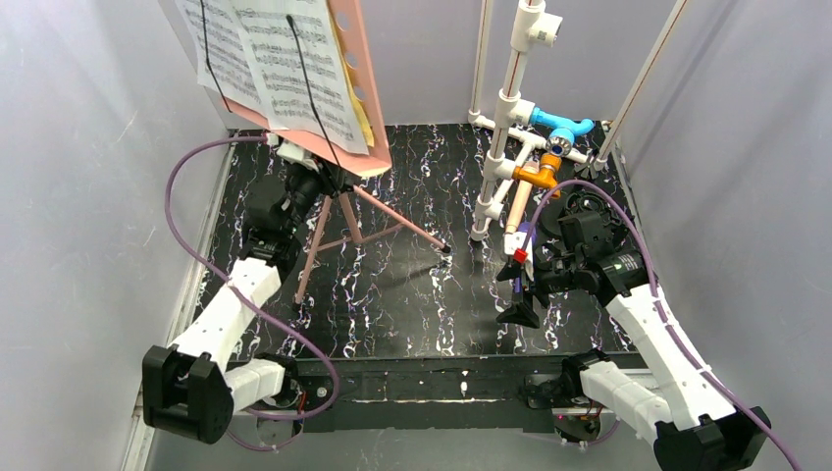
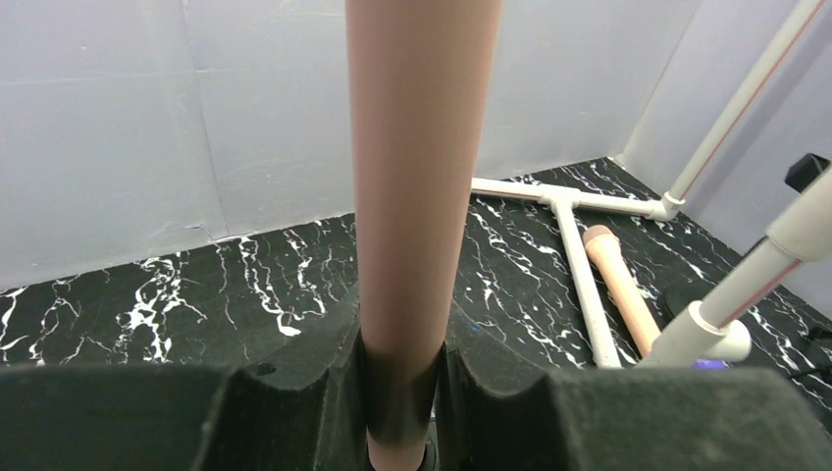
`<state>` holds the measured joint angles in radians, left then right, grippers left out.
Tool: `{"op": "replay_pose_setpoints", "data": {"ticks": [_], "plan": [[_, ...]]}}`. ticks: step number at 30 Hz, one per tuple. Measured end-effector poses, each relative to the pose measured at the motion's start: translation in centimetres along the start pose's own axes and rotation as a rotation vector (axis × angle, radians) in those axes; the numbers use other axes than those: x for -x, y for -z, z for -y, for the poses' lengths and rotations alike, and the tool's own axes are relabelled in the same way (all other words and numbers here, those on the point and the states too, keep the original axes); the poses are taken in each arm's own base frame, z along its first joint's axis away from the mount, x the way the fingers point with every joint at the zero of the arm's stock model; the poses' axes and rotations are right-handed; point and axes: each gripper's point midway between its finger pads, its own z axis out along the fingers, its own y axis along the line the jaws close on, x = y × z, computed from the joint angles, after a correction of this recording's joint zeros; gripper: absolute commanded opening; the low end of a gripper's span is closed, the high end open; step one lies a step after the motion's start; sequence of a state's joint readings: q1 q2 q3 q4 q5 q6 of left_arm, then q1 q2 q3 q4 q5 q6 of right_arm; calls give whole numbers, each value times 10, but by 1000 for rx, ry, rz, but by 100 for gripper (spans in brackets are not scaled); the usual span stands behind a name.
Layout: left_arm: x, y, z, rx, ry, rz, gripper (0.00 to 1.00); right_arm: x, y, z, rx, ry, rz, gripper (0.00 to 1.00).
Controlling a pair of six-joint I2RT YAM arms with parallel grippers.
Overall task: Pack up the instrument practice props
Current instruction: Move the music stand to the center of the board.
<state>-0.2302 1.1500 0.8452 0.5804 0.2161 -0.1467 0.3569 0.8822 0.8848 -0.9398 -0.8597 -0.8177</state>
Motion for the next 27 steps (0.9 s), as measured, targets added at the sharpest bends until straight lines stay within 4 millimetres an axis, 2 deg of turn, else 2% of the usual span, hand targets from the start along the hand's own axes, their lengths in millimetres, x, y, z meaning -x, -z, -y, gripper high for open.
{"op": "replay_pose_setpoints", "data": {"ticks": [7,13,27], "plan": [[-8,23,41,-18,-40,-17,0,1,2,1,-10,3,5,98],[-13,31,70,-25,-88,-39,0,1,3,0,-14,5,10,98],[-14,52,106,30,-131,-39,0,0,3,-1,-11,2,15,98]]}}
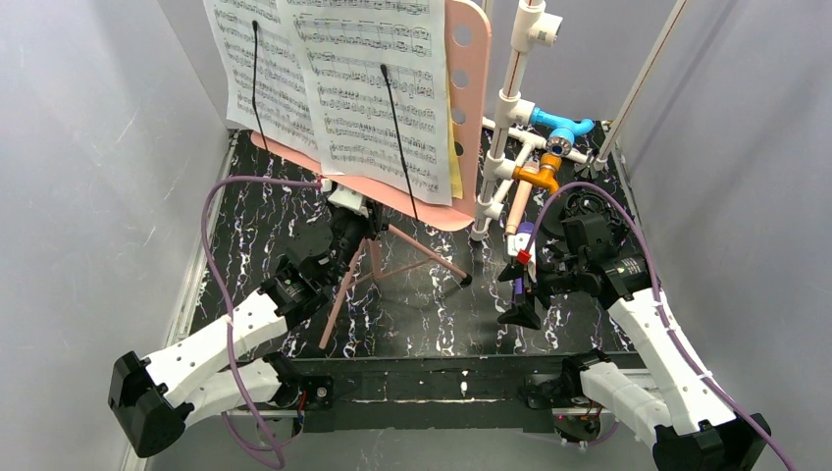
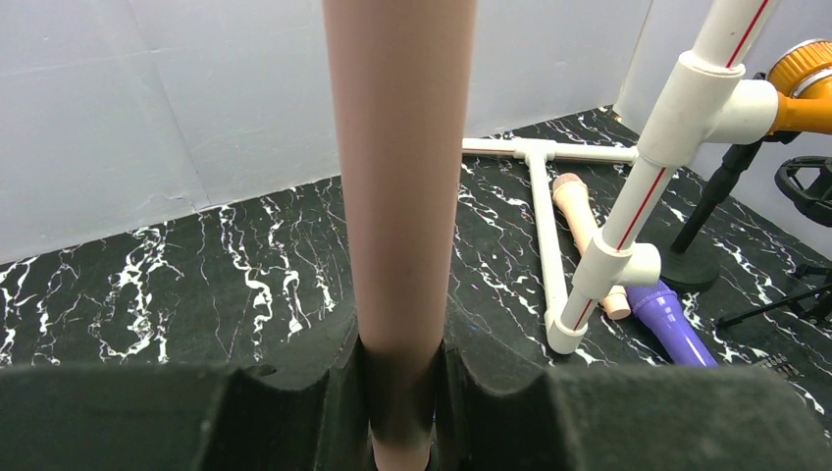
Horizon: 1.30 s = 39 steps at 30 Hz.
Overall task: Pack up the instrument practice props
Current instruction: Move the music stand to the center of the board.
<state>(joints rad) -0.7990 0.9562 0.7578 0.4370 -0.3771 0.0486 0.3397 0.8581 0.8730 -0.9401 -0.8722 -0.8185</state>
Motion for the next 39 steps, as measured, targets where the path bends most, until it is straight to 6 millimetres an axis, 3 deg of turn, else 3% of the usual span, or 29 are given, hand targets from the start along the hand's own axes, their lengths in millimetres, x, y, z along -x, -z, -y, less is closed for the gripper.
{"op": "replay_pose_setpoints", "data": {"ticks": [12,25,39], "plan": [[-2,-2,4,63,-9,5,0,1,0,-1,6,7,6,98],[1,-31,6,93,-83,79,0,-2,1,-4,16,-2,0,98],[-10,-76,-52,343,-72,62,0,-2,1,-4,16,1,0,98]]}}
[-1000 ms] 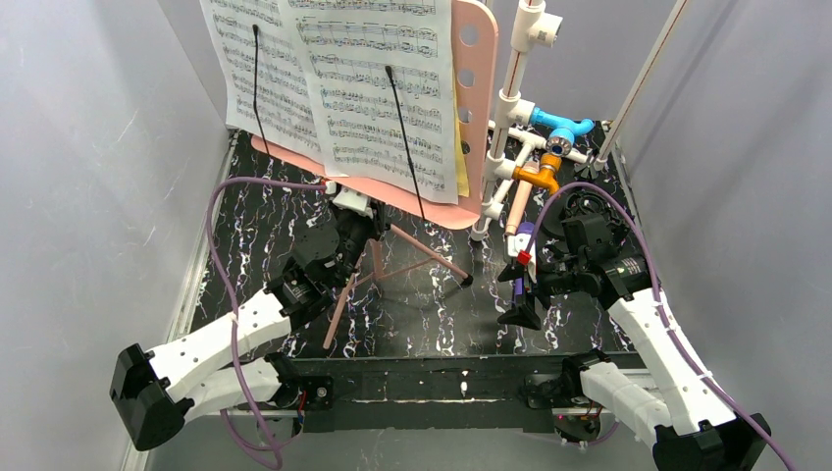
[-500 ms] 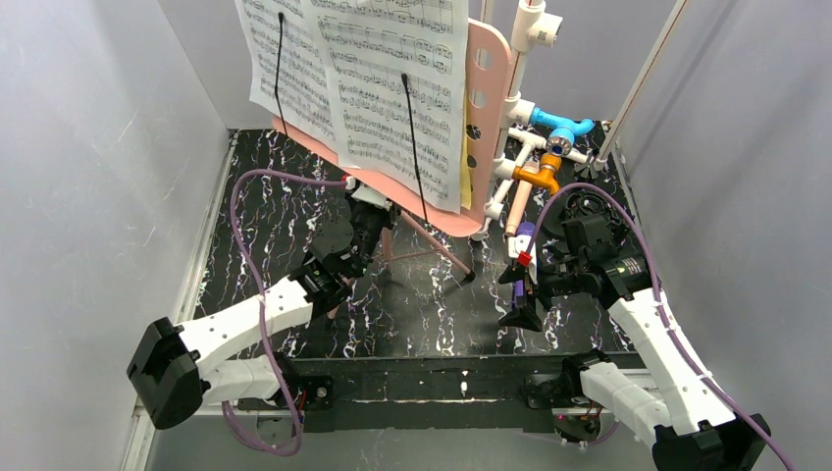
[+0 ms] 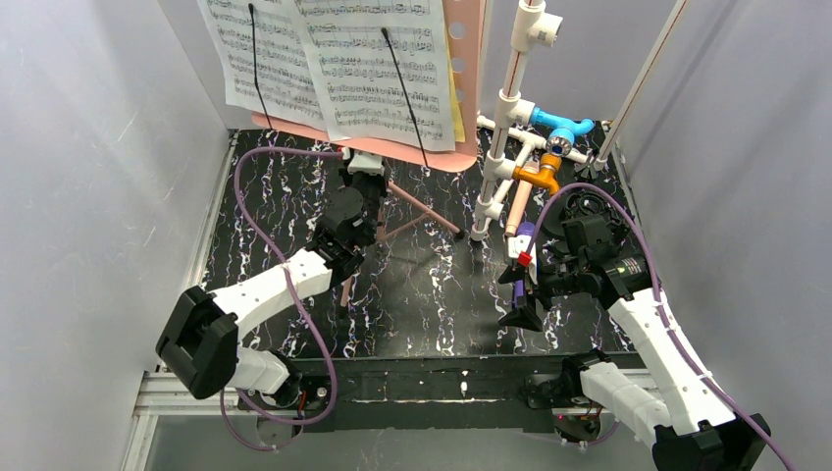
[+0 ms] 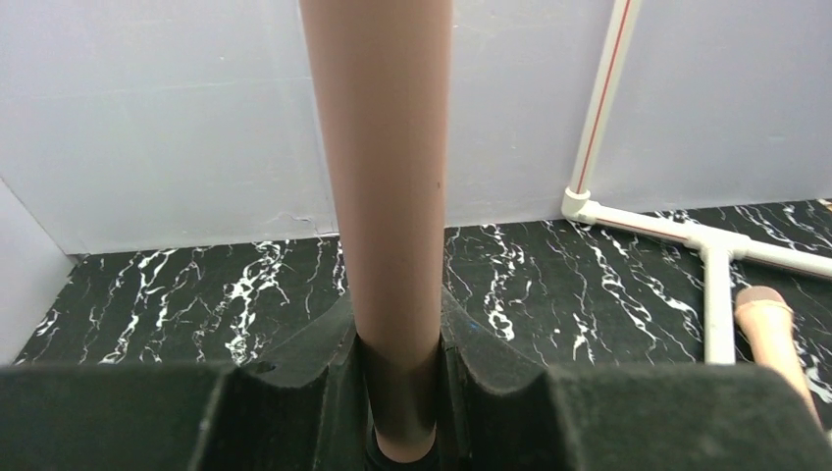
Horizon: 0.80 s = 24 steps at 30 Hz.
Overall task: Pack up the instrument practice props
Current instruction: Move the music stand to the center of the board.
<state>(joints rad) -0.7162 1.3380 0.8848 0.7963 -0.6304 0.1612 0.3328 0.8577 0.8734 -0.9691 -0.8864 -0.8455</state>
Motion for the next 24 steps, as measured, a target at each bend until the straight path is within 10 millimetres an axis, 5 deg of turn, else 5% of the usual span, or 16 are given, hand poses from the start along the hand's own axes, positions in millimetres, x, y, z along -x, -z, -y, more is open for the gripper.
{"op": "replay_pose_setpoints", "data": {"ticks": [8,17,24], "plan": [[0,-11,-4,48,-12,6,0,0,0,1,-3,1,0,98],[2,8,-19,50,1,30,56,-1,1,0,-1,11,-3,98],[28,26,-33,44,55,85,73,-1,1,-1,3,6,-6,99]]}}
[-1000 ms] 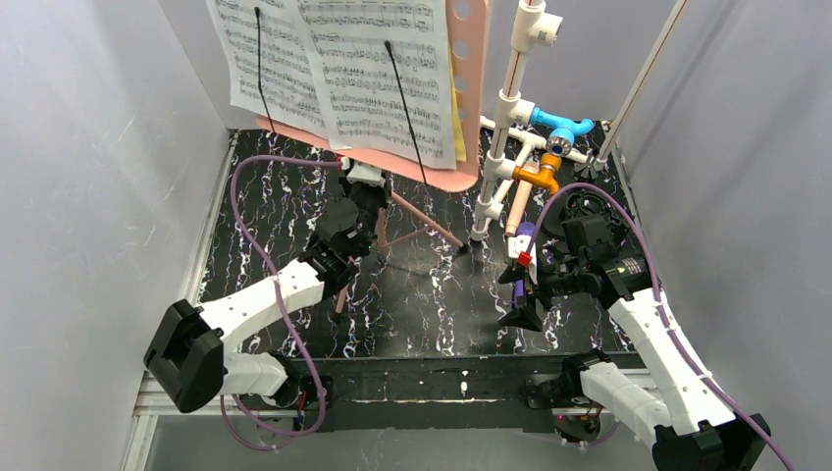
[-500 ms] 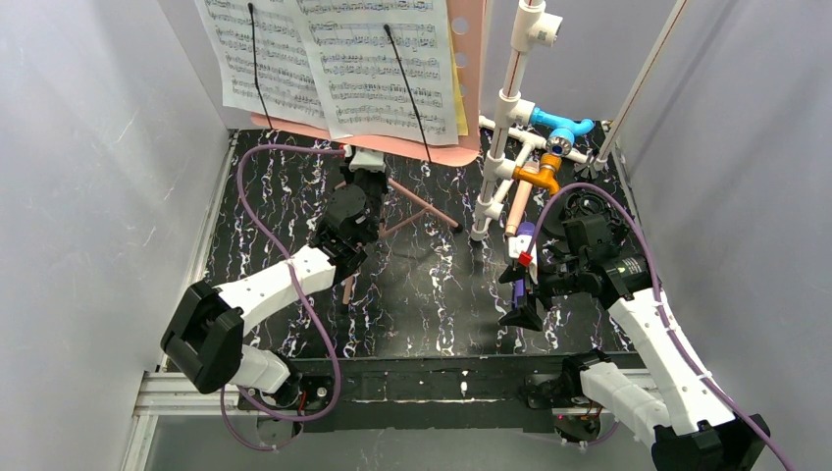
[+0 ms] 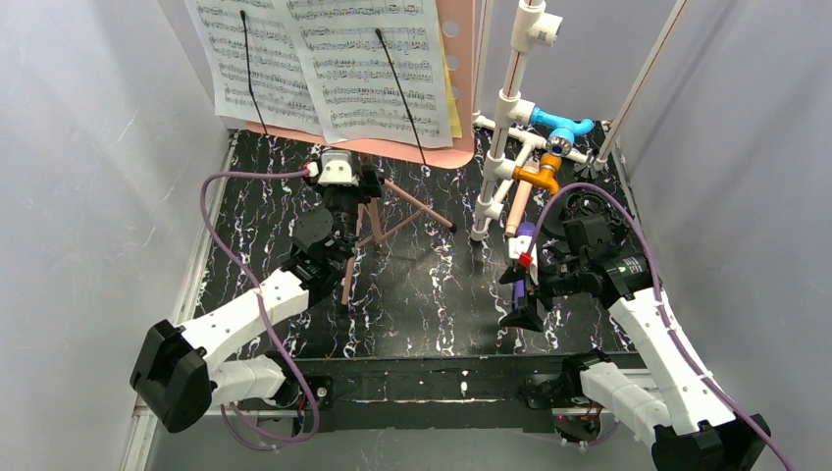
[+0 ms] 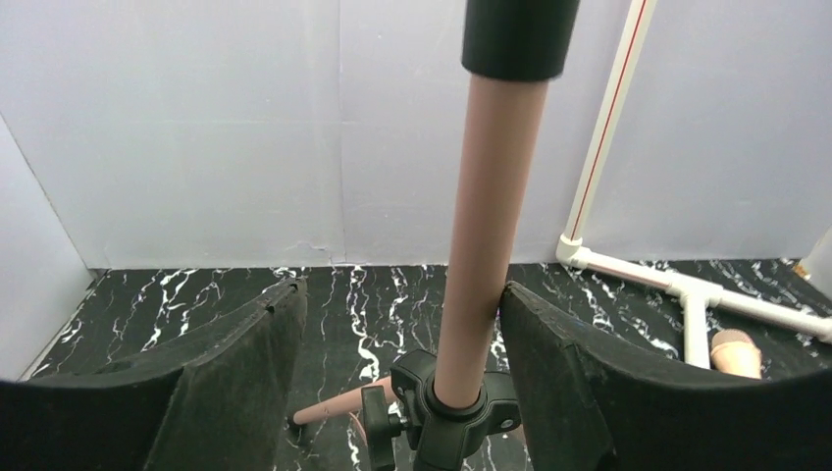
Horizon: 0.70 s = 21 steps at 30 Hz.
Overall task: Pack up the instrument practice props
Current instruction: Move the music stand to the center of the board.
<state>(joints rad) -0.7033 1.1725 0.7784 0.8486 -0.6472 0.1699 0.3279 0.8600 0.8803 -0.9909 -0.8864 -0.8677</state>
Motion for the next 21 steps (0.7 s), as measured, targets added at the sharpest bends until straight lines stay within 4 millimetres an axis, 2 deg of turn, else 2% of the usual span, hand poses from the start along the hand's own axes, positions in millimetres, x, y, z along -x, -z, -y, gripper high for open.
{"op": "replay_pose_setpoints", "data": {"ticks": [3,7,16,19,21], "plan": [[8,3,-2,-2,20,11,81,1,1,0,-2,1,1,98],[9,9,-4,-17,38,-8,97,2,2,2,-7,0,2,98],[15,41,-8,-112,116,-61,98,2,2,3,-12,-3,4,98],[18,59,-9,-166,160,-95,98,2,3,3,-12,-4,5,98],[8,78,-10,-203,181,-187,98,2,3,3,-17,-4,8,98]]}}
